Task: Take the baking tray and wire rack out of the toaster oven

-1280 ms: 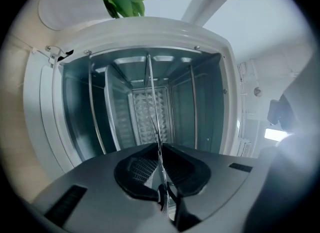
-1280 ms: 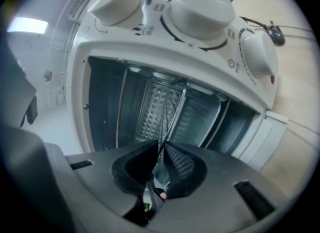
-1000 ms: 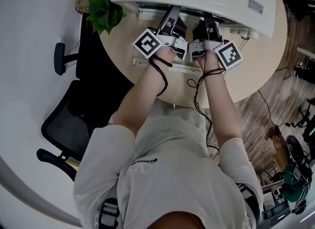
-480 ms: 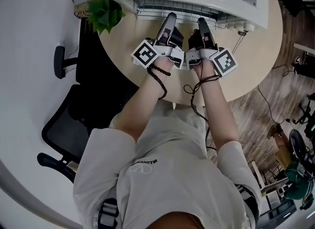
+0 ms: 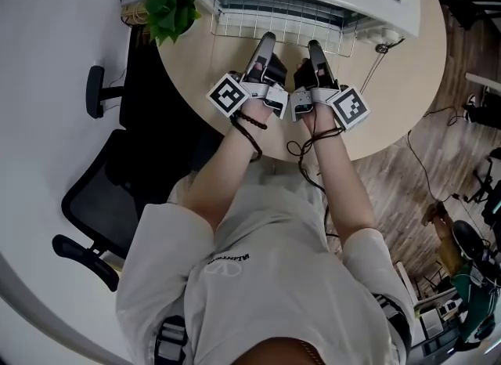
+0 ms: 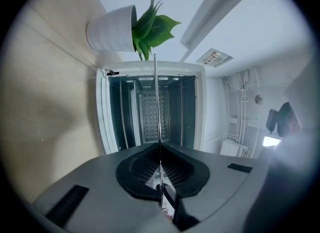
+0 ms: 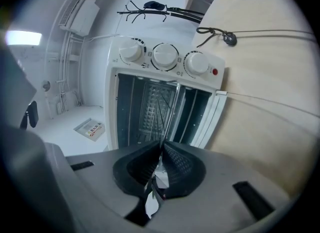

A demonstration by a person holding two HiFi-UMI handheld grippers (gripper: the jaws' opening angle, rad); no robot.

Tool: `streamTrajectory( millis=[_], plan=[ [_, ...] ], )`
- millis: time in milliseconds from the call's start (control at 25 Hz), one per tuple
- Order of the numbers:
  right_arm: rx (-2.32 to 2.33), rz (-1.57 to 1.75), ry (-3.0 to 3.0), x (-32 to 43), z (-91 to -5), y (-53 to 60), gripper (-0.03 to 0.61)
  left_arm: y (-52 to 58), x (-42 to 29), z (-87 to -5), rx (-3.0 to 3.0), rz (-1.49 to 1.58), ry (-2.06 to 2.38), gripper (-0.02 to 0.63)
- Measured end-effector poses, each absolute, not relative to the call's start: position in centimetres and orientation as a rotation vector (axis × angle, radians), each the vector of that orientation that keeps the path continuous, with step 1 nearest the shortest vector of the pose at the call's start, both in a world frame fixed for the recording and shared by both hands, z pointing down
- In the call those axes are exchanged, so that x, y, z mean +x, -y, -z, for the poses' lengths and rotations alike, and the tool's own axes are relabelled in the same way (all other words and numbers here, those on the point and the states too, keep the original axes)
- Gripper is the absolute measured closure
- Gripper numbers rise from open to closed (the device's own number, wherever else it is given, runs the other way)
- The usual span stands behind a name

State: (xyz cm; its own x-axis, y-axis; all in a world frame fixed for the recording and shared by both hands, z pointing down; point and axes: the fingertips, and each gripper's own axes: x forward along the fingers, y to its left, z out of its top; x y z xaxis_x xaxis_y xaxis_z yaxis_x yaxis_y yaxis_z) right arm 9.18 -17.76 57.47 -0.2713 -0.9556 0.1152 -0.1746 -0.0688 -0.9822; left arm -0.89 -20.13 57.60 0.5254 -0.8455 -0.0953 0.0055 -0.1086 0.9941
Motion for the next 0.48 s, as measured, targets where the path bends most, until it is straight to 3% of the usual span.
streamTrajectory(
  millis=[480],
  plan=[
    [-1.225,1.471,-1.513,8.2,-57.1,12.4,0.566,14.6,-1.8,-57.2,1.491,0.845,0.796,0.606]
  ],
)
